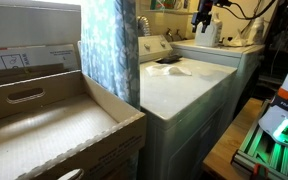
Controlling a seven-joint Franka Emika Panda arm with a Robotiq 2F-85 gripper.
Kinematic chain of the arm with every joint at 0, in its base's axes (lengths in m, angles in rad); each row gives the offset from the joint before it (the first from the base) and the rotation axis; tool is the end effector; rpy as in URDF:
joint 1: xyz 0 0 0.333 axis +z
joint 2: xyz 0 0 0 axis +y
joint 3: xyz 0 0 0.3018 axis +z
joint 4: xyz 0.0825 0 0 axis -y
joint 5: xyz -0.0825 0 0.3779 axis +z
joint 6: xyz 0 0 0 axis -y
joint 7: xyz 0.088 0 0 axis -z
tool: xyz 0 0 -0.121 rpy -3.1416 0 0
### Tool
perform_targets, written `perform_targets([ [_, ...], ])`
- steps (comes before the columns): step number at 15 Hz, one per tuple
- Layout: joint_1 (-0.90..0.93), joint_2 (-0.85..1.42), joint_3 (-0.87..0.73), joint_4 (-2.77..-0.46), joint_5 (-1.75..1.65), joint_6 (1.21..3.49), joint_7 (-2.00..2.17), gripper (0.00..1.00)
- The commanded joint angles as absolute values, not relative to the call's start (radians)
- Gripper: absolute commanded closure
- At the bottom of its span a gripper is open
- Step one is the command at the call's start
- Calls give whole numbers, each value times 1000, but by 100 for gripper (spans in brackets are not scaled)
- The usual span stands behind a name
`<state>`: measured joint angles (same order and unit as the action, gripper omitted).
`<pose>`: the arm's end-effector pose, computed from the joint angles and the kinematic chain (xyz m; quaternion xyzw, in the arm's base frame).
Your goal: Lift up the cream cover on the top right corner of the dryer and pull out the gray object from inside the compartment
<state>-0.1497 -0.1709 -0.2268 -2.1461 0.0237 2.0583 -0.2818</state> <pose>0.4720 -0.1882 0.4561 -0.9975 0.0516 -0.0468 0.0156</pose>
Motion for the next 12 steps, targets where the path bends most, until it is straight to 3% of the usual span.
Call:
perform_targets([
  [1,-154,-220,-228,-2205,24,2099,-346,0],
  [12,-153,-179,-220,-2150,24,2059,-316,0],
])
